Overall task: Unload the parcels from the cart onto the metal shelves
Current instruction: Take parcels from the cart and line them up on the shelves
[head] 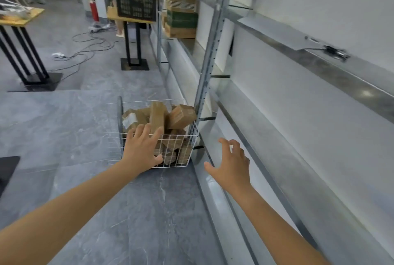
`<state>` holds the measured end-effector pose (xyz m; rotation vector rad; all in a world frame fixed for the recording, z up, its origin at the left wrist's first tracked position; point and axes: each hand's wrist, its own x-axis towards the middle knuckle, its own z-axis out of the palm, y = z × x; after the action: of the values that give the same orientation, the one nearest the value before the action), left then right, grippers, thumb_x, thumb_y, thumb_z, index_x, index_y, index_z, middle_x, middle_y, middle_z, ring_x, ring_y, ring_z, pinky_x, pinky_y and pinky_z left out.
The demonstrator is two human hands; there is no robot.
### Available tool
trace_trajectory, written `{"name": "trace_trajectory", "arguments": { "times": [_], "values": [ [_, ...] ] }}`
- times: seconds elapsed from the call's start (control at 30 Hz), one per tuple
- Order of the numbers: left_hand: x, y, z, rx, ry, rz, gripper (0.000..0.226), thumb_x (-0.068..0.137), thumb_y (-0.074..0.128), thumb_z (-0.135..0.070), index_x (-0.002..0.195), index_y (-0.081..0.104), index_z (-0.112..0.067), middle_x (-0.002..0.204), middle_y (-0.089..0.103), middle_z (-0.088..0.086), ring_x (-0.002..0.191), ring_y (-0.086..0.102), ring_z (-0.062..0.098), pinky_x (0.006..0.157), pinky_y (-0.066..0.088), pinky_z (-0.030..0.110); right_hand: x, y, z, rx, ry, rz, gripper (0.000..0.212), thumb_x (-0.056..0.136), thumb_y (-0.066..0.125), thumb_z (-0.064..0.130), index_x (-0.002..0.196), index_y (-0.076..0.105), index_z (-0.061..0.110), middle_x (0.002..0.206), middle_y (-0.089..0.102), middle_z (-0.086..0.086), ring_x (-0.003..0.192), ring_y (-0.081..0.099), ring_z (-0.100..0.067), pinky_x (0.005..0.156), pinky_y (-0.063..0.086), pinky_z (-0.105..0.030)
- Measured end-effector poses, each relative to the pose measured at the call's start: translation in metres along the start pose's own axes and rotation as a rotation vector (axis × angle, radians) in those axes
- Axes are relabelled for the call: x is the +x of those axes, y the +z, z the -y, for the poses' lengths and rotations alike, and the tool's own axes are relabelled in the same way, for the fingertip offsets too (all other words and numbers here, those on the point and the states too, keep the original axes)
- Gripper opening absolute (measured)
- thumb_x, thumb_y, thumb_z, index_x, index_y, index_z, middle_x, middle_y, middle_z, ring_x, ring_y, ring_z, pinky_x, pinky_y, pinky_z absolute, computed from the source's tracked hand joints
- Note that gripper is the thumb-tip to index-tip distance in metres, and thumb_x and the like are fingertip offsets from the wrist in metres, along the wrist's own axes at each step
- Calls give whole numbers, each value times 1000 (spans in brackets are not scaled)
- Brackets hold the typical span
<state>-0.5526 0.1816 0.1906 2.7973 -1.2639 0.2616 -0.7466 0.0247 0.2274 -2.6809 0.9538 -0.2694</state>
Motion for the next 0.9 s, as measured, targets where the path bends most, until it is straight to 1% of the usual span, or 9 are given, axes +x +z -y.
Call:
{"name": "trace_trajectory", "arguments": {
  "times": [0.23, 0.4, 0.53, 0.67, 0.77, 0.9],
  "values": [
    [24, 13, 55, -4, -110, 31, 82, 68, 66, -50, 140, 37, -23, 139, 40, 11, 127, 36, 33, 103, 32, 49, 59, 30, 39, 7, -79, 72, 71, 82, 61, 51, 141, 31, 25, 138, 34, -4, 125, 40, -25, 102, 36, -42],
    [43, 31, 78, 13, -180, 96, 83, 75, 57, -55, 145, 23, -27, 148, 26, 7, 135, 26, 30, 110, 24, 46, 103, 49, 54, 1, -133, 135, 70, 82, 60, 51, 141, 32, 26, 139, 34, -5, 125, 40, -25, 100, 38, -42],
    [67, 43, 94, 18, -241, 123, 82, 76, 56, -54, 146, 21, -27, 148, 25, 6, 135, 25, 29, 110, 25, 45, 148, 62, 61, -10, -186, 149, 68, 82, 60, 50, 140, 33, 25, 138, 34, -4, 126, 40, -25, 98, 38, -40],
    [109, 55, 109, 43, -257, 136, 82, 78, 55, -58, 146, 22, -26, 147, 28, 7, 134, 28, 30, 109, 26, 45, 205, 76, 64, -10, -223, 178, 67, 82, 59, 51, 139, 34, 26, 138, 34, -4, 124, 42, -25, 98, 38, -39],
    [148, 66, 115, 10, -240, 152, 81, 80, 56, -53, 147, 24, -23, 147, 30, 10, 133, 30, 32, 107, 29, 46, 252, 84, 63, 10, -223, 207, 67, 82, 58, 51, 139, 34, 26, 137, 34, -3, 124, 42, -24, 101, 38, -40],
    [195, 81, 116, 57, -257, 210, 79, 83, 51, -53, 148, 18, -25, 150, 25, 7, 135, 28, 28, 108, 28, 42, 311, 94, 57, 21, -230, 270, 67, 84, 58, 50, 141, 32, 25, 133, 37, -2, 121, 44, -22, 101, 40, -40]
  ]
}}
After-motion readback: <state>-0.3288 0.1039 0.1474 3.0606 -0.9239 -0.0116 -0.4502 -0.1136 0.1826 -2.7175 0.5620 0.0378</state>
